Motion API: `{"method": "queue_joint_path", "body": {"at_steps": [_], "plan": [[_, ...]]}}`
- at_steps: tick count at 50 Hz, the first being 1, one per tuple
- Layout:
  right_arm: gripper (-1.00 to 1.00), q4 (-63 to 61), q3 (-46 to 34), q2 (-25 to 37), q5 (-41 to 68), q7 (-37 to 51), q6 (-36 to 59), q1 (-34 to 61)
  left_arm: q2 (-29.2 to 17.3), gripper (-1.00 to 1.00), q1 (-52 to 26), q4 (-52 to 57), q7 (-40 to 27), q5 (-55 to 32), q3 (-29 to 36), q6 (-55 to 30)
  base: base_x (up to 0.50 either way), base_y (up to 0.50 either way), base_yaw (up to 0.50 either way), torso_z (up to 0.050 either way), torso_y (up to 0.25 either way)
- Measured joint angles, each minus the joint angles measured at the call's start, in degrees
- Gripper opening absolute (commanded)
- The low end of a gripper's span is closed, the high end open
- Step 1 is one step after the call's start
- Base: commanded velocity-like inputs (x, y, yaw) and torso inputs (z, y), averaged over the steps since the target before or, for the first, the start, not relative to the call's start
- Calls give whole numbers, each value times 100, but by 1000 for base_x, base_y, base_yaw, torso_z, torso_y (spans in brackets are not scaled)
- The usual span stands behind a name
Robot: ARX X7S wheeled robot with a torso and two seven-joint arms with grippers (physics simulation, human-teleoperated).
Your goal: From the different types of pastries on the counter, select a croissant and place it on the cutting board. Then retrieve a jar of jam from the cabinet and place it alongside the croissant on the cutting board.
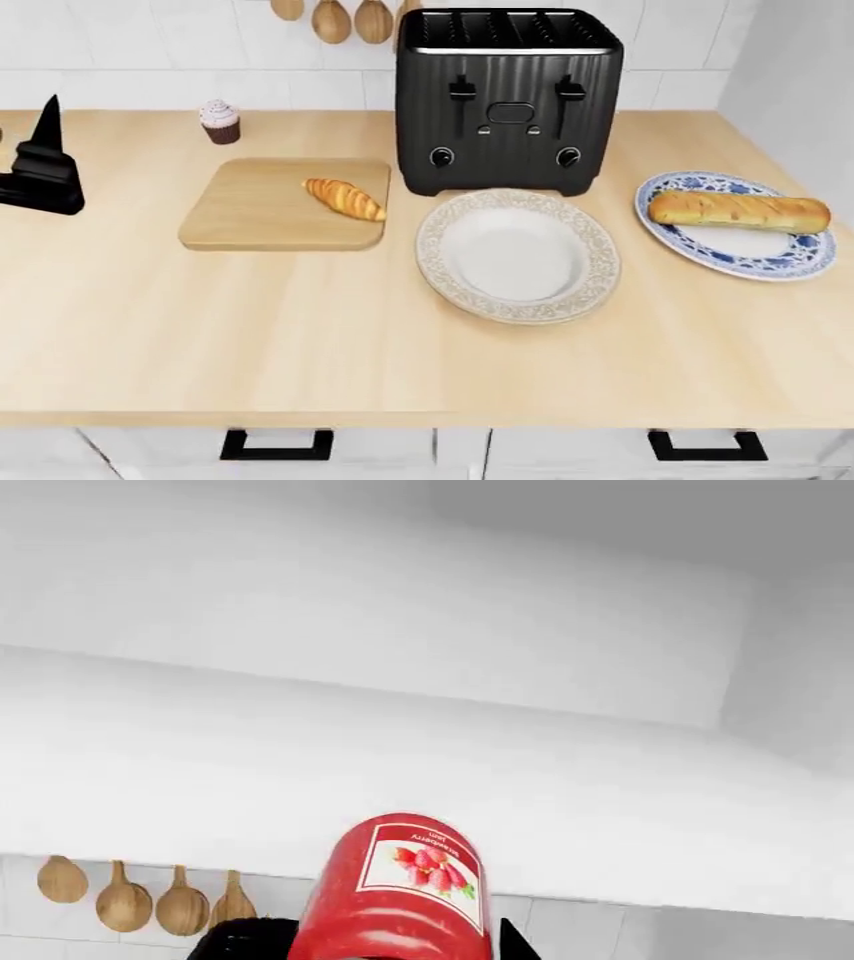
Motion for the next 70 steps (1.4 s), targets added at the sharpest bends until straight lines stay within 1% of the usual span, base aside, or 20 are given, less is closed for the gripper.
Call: {"method": "queue_joint_path", "body": {"at_steps": [8,13,27,31,38,42,51,60,70], "plan": [[-100,87,-119,4,86,-6,-28,-15,-2,100,47,27,-1,-18,-39,-3,-484,-1,0,0,0],[-100,87,-126,2,81,-52,-90,-38,-10,100,90,60,2,-37,-81,-18,0,0,0,0,0],[-100,87,200,6,-365,-371,-321,-275,19,100,179,122,6,-84,-105,-43,0,0,0,0,0],[-100,87,-19,7,-242,-470,-497,-300,39,100,212,150,6,-109,-126,-52,0,0,0,0,0],[-100,17,-717,24,369,-544,-913,-280,98,100,253,184,-5,-151,-139,-59,0,0,0,0,0],[-100,-855,-943,262,738,-328,-717,-558,146,100,260,186,-19,-163,-118,-51,0,0,0,0,0],[-100,-3711,-967,1012,1532,383,112,-1570,297,100,202,187,-103,-209,-87,-78,0,0,0,0,0],[-100,-6258,-636,1651,2237,1120,898,-2636,542,100,192,436,-254,-395,-208,-269,0,0,0,0,2],[-100,-8651,56,2182,2986,1971,1693,-3896,976,100,249,792,-540,-570,-336,-394,0,0,0,0,0]]}}
